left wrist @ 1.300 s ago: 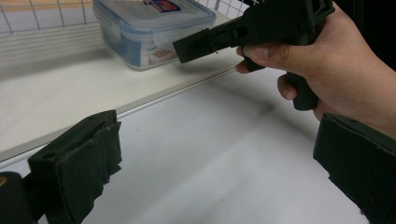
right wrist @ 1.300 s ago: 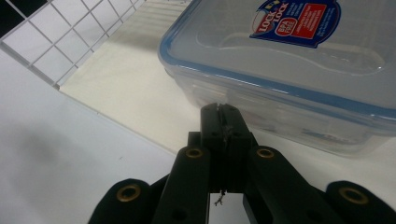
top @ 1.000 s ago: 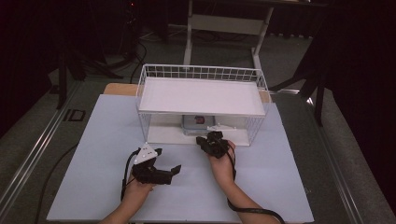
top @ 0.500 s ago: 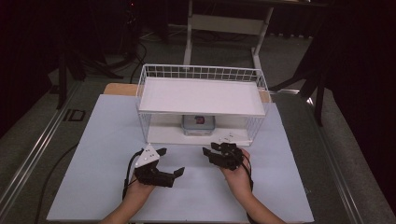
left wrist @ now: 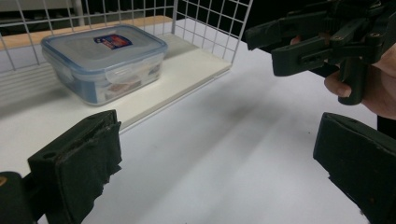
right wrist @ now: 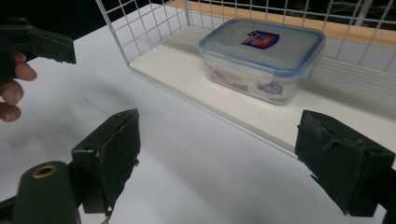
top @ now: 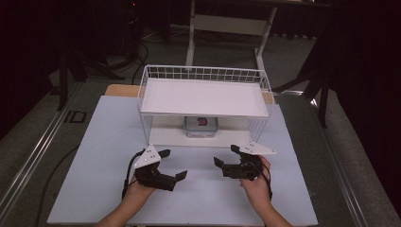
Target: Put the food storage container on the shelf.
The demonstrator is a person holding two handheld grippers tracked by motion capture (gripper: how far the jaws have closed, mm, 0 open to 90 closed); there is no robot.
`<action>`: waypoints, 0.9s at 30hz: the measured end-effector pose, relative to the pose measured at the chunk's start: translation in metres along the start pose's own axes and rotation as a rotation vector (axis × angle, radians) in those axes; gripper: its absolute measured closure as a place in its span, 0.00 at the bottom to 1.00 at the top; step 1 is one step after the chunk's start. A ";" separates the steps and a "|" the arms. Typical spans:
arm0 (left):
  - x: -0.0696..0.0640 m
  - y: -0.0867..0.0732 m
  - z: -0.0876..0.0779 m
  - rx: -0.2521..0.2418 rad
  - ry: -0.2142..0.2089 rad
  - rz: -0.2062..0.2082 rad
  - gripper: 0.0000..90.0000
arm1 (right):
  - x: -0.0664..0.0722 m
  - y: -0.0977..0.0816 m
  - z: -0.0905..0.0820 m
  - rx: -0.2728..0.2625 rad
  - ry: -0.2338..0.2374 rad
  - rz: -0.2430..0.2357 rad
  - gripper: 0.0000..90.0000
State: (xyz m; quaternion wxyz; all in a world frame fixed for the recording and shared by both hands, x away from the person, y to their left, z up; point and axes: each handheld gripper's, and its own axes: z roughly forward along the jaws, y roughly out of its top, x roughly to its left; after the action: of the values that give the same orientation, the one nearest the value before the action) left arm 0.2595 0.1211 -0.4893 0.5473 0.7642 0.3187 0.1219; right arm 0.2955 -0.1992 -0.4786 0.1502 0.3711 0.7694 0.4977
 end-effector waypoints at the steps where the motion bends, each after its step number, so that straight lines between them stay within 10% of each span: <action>1: 0.000 0.000 -0.001 0.003 0.000 0.002 0.02 | -0.001 -0.001 -0.003 0.005 -0.007 0.002 0.16; 27: 0.009 -0.026 -0.032 0.026 0.023 -0.024 0.02 | -0.029 -0.039 -0.057 0.006 0.009 0.027 0.18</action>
State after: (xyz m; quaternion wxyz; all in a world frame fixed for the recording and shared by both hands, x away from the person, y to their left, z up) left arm 0.2397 0.1559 -0.5024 0.5351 0.7659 0.3356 0.1199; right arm 0.2647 -0.2657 -0.4904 0.1390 0.3795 0.7664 0.4993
